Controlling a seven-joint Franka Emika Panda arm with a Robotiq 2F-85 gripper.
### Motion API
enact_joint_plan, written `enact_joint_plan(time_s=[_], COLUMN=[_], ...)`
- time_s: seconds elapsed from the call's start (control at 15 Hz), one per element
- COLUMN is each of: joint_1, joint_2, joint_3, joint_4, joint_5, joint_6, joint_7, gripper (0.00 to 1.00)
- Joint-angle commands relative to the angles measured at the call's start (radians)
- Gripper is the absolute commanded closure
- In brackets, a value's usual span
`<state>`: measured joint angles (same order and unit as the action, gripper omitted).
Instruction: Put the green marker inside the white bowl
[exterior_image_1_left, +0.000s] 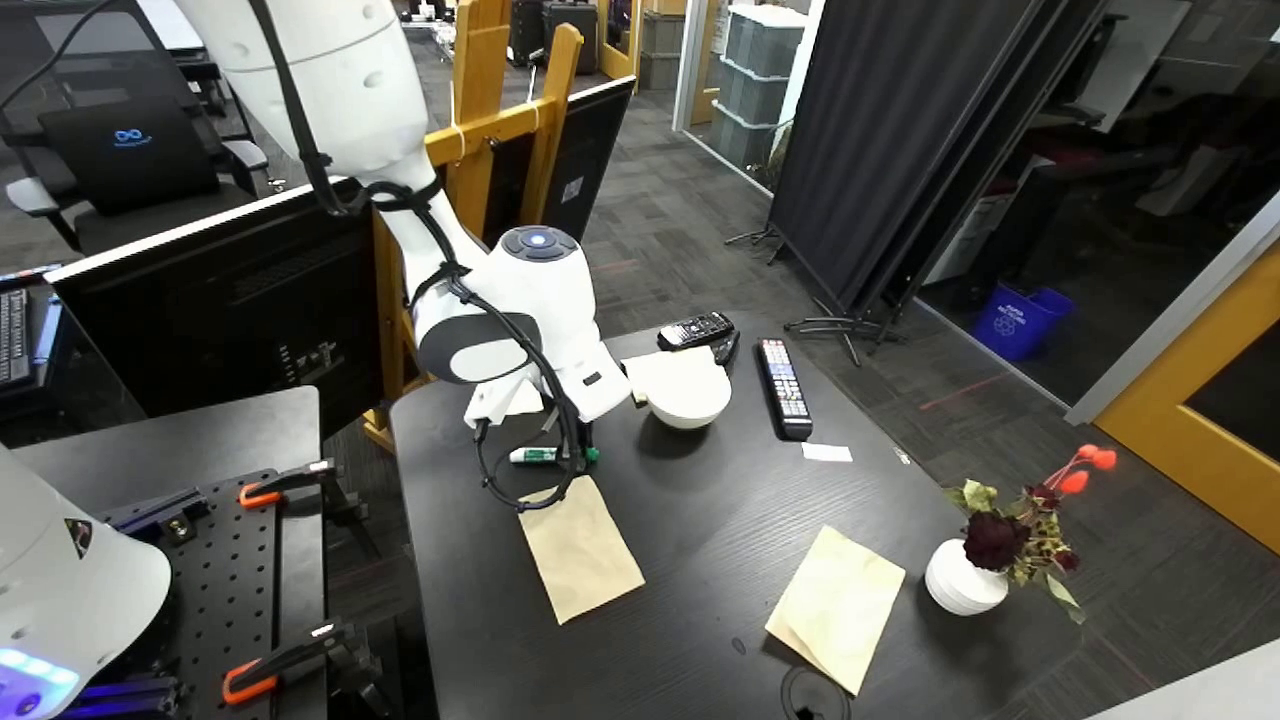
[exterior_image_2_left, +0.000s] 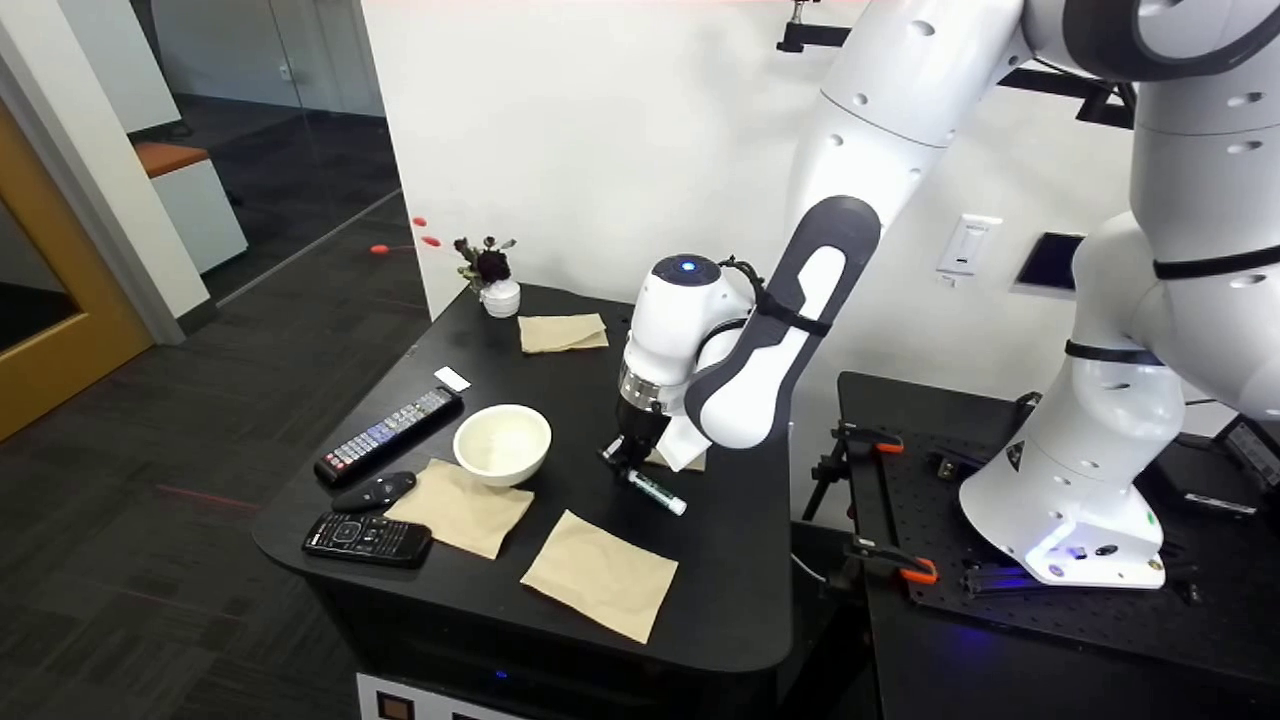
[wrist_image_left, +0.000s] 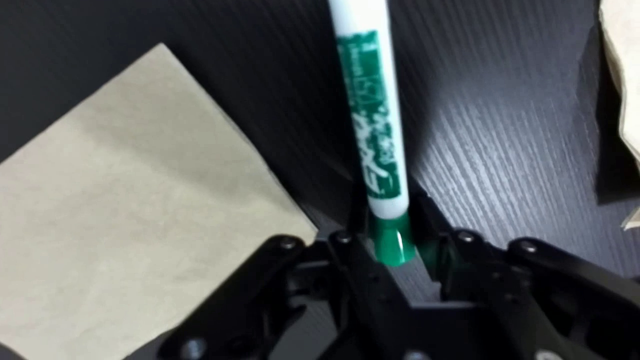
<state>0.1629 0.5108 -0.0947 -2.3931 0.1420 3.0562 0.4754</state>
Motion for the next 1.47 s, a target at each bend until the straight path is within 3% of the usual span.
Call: enact_joint_plan(time_s=[0.0,0.6,1.07,1.4], joint_1=[0.039,0.160,0.405,0.535], joint_2=[-0.014,-0.154,-0.081,0.009], joint_3=[-0.035,-0.177,-0.381,-0.461], joint_4=[-0.006,-0.030,0.022,0.068], joint_5=[0.029,0.053,0.083,0.209], joint_6=[0.018,0.076,0.254,0.390], joint_7=[-0.009,0.071,0.238,0.307], gripper=[0.99,0.95,0.95,0.95])
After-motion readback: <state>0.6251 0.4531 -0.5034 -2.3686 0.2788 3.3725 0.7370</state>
